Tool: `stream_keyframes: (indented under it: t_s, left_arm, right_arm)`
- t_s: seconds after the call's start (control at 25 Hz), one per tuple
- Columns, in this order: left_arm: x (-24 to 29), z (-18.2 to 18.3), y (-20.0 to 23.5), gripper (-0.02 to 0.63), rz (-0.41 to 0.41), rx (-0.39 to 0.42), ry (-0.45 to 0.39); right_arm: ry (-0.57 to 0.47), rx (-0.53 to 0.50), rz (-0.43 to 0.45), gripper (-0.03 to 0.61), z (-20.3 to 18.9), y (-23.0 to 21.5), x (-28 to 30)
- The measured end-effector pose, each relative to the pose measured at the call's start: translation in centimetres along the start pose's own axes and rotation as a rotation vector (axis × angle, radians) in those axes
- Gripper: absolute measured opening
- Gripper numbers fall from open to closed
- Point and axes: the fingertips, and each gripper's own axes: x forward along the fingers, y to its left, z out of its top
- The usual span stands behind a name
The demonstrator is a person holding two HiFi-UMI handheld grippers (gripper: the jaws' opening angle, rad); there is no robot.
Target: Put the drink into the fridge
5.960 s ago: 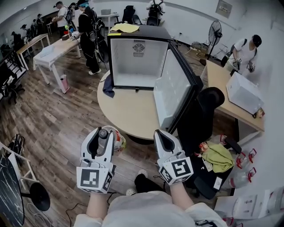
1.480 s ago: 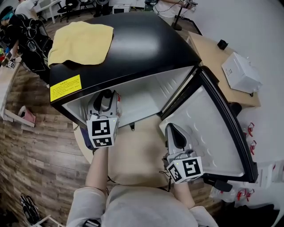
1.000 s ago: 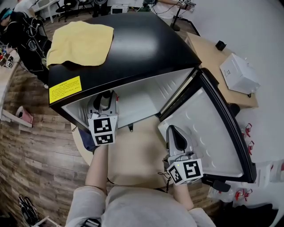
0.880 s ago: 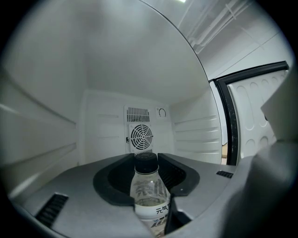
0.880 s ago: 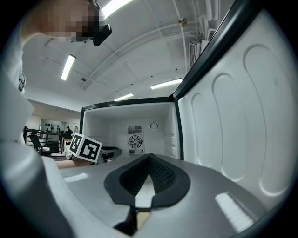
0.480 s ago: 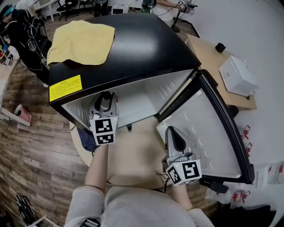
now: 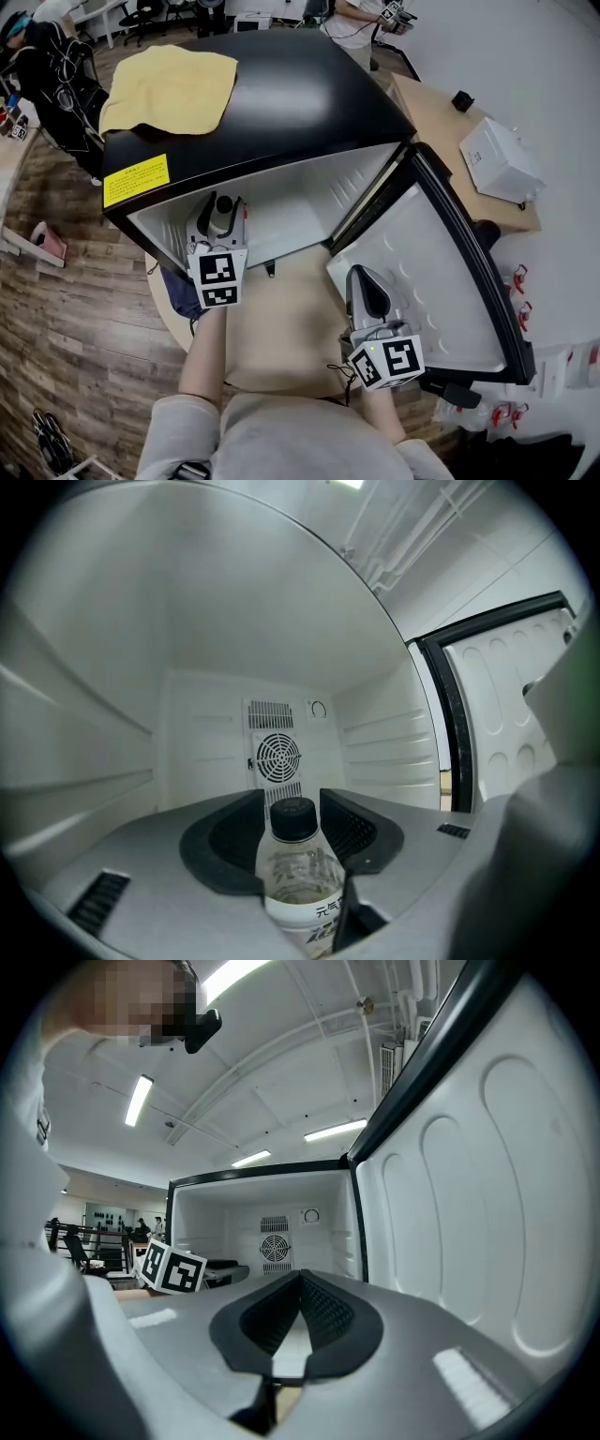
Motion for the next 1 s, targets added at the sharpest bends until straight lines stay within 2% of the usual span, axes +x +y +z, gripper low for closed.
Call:
stream_keyframes:
  t_s: [0.24, 0.36, 0.44, 0.84, 1.0]
  left_arm:
    - [-2.2, 1.8, -0.1, 0.163, 0.04, -0.019, -0.046]
    - [-3.9, 2.8, -0.1, 0.043, 0.069, -0.037, -0.075]
    - [-4.9, 3.3, -0.2, 0.011, 0.081, -0.051, -0.088]
    - [-10.9, 4.9, -1.3, 0.008, 0.113, -0.089, -0.105]
    - [-13.3, 5.4, -2.0, 0.008, 0.121, -0.072, -0.106]
  right_arm:
    - [-0.013, -0.003, 0.039, 0.011, 0.4, 0.6, -0.5]
    - [-0.02, -0.004, 0.068, 0.011, 0.7, 1.1, -0.7]
    - [-0.024, -0.005, 0.089, 0.011, 0.8, 1.4, -0.9]
    - [-0.032, 0.002, 0.192, 0.011, 1.1, 2.8, -2.1]
    - [-0.037, 0.001, 0.232, 0.011, 1.3, 3.5, -2.6]
